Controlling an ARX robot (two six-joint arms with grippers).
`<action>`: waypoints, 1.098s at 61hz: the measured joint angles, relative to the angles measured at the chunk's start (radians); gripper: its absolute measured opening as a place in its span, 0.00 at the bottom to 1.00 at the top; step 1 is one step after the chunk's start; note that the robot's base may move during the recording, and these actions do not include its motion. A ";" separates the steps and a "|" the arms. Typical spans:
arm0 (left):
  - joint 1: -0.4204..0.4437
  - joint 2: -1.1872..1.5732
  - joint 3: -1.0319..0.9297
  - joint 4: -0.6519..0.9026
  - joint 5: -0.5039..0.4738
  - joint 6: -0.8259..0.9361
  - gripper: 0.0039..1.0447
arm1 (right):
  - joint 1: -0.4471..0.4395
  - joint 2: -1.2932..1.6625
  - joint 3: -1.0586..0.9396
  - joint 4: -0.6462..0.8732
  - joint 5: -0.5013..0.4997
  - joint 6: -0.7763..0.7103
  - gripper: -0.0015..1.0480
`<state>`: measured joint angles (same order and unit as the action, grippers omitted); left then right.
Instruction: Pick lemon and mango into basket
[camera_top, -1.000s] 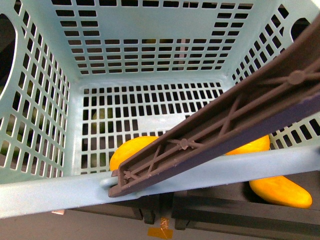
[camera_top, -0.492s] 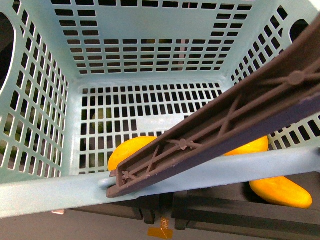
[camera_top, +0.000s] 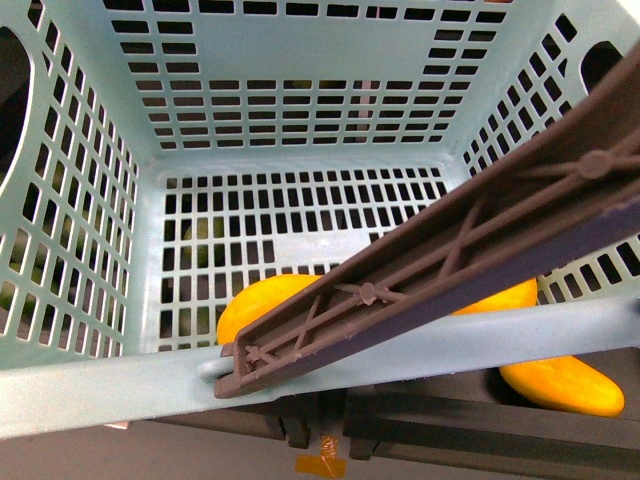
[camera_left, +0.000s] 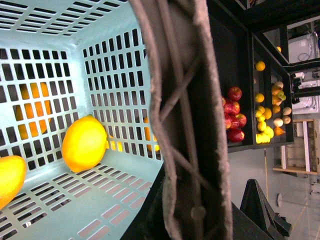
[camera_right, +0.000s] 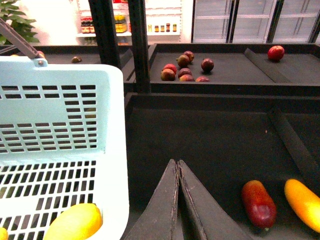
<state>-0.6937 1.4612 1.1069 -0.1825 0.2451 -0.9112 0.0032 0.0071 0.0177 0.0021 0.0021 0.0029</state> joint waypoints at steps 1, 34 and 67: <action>0.000 0.000 0.000 0.000 0.000 -0.002 0.05 | 0.000 0.000 0.000 0.000 0.000 0.000 0.10; -0.009 0.000 0.000 0.000 0.004 0.004 0.05 | 0.000 -0.002 0.000 -0.001 0.004 0.000 0.92; -0.004 0.000 0.000 0.000 -0.010 0.003 0.05 | 0.000 -0.004 0.000 -0.003 -0.001 0.000 0.92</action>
<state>-0.6975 1.4609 1.1069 -0.1829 0.2356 -0.9085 0.0032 0.0032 0.0177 -0.0013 0.0013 0.0029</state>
